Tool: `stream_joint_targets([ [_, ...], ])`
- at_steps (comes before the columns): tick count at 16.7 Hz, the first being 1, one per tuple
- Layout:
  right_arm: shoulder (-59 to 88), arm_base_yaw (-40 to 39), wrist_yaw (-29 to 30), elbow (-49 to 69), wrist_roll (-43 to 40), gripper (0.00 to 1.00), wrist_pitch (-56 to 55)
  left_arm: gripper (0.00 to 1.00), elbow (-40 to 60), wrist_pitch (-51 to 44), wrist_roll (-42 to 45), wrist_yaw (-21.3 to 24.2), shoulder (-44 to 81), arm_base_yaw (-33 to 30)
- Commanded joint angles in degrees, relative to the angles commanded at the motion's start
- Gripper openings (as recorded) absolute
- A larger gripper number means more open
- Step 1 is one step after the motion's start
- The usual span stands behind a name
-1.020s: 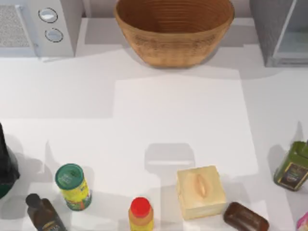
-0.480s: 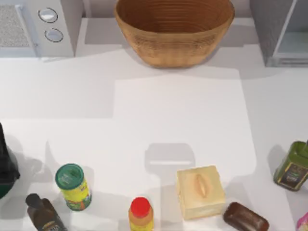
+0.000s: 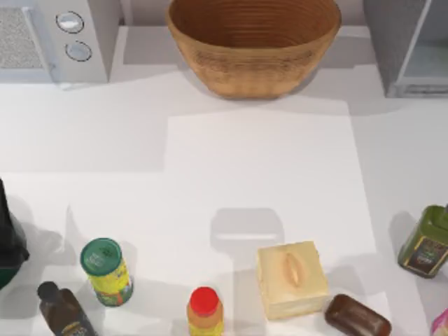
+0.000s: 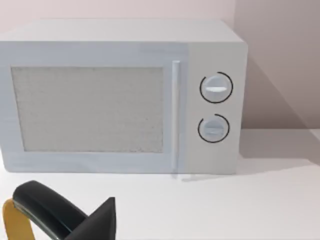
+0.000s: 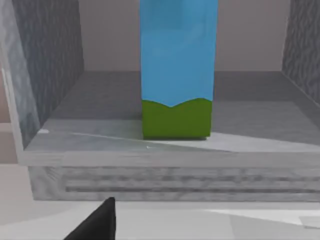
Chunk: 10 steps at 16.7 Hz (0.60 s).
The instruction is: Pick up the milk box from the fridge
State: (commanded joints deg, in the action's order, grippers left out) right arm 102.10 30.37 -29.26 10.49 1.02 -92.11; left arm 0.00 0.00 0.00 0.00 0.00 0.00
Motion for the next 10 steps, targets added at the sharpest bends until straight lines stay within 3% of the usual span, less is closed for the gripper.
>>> stream_joint_targets([
  [10,3.2,-2.3,2.3,3.8,0.0,1.0,2.5,1.0,0.0,0.0,0.0,0.0,0.0,0.0],
])
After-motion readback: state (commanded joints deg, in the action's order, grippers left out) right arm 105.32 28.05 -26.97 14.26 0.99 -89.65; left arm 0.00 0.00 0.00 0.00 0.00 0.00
